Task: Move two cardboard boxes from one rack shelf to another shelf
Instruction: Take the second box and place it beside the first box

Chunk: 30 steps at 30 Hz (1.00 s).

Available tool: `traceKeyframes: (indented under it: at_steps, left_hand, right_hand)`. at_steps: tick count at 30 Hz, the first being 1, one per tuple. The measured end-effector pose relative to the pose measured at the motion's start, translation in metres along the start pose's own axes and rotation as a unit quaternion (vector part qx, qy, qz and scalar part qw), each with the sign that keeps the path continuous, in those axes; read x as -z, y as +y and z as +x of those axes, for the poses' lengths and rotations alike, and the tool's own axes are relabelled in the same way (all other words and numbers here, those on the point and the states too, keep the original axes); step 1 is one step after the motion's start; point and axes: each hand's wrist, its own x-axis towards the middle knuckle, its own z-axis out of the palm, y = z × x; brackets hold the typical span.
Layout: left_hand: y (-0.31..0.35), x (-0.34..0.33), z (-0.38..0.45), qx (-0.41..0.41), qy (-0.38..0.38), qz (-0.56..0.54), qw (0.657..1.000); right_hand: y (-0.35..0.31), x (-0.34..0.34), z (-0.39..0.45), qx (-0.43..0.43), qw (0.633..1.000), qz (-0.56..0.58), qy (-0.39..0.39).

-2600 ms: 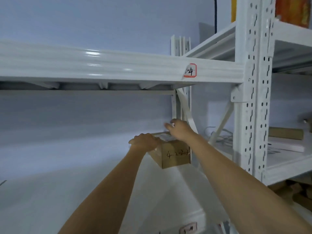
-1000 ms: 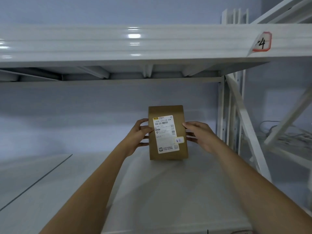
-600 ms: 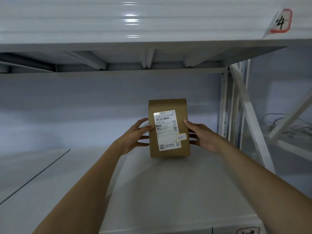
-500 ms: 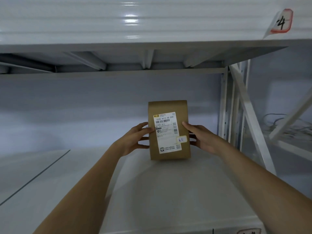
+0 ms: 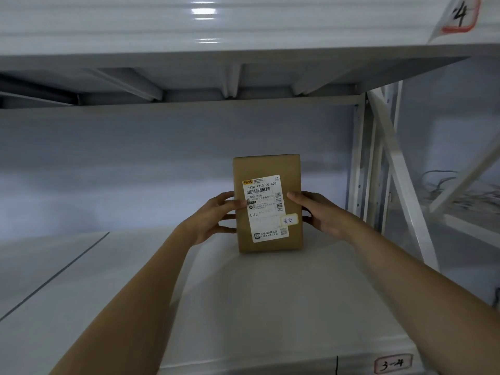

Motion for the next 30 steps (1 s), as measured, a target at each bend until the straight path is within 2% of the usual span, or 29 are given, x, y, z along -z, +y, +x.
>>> traceKeyframes:
  at_steps: [30]
  left_hand:
    - [-0.003, -0.011, -0.019, -0.007, 0.023, -0.002, 1.000]
  right_hand:
    - [0.008, 0.000, -0.005, 0.012, 1.000, 0.011, 0.008]
